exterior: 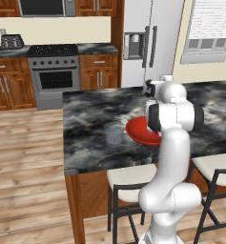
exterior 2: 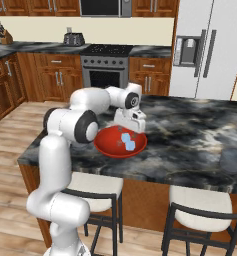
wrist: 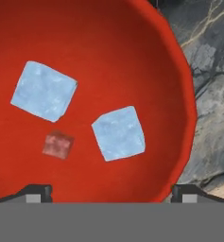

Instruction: There are four ice cubes in the ice bowl. Place two ice cubes in each glass of water.

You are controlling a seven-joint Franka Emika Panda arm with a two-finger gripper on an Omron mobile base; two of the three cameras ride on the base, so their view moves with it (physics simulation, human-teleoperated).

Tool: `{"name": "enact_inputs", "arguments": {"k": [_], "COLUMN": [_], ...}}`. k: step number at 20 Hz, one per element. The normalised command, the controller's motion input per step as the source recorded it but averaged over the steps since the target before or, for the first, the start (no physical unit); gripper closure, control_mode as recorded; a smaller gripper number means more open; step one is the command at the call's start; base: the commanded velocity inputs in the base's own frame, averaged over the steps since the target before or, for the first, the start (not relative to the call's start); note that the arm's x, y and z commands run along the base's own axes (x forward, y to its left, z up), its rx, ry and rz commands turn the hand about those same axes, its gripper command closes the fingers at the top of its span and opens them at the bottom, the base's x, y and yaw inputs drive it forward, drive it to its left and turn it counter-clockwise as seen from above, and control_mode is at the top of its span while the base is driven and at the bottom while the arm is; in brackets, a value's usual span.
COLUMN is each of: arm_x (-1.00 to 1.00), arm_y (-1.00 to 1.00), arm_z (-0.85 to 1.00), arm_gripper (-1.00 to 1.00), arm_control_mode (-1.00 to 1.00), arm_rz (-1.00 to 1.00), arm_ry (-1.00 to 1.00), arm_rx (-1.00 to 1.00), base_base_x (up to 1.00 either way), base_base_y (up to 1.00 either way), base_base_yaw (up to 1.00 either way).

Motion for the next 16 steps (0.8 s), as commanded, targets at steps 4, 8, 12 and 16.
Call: {"name": "enact_inputs", "arguments": {"k": [4, 8, 12, 16], "arm_x": [0.01, 0.05, 0.0, 0.0], "arm_y": [-0.16, 0.0, 0.0, 0.0], "arm_z": [-0.34, -0.42, -0.24, -0.18], "arm_gripper": [-1.0, -1.0, -1.0, -1.0], "arm_control_mode": [-1.0, -1.0, -1.0, -1.0], "arm_rz": [0.0, 0.05, 0.11, 0.14], "arm_ry": [0.14, 0.08, 0.05, 0.01], "arm_rx": [-0.03, -0.04, -0.06, -0.06], "base_base_x": [0.0, 0.0, 0.0, 0.0], "base_base_y": [0.0, 0.0, 0.0, 0.0], "base_base_yaw": [0.0, 0.0, 0.0, 0.0]}}
